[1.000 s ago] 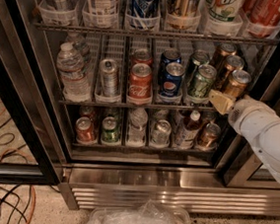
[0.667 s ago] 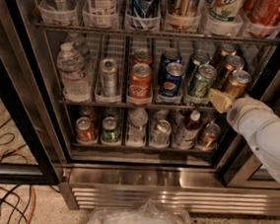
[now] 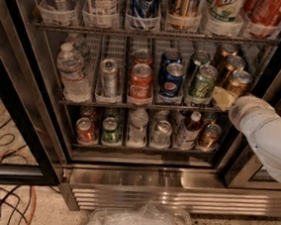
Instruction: Pick orange can from middle shelf of fridge
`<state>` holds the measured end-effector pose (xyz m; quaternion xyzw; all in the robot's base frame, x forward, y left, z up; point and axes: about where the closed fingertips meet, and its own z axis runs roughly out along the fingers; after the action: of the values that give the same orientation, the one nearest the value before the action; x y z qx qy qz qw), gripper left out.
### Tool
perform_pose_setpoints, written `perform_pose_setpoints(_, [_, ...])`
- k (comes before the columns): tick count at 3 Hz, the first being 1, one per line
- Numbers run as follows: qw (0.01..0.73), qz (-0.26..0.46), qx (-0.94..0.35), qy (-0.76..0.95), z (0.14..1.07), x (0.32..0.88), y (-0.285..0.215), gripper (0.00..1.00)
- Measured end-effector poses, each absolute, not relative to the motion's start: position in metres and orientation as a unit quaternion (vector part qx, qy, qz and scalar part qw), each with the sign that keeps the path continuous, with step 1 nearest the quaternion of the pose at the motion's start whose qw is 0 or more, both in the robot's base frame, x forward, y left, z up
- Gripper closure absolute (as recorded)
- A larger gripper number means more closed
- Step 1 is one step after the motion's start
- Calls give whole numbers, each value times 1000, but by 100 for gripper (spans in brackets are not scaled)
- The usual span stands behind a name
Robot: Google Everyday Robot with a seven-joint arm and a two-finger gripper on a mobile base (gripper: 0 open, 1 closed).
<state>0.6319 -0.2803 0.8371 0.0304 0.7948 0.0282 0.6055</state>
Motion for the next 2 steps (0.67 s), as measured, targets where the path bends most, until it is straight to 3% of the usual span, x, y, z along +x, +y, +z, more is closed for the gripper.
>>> perform_pose_setpoints(2, [615,1,45,787,837,639,-292,34])
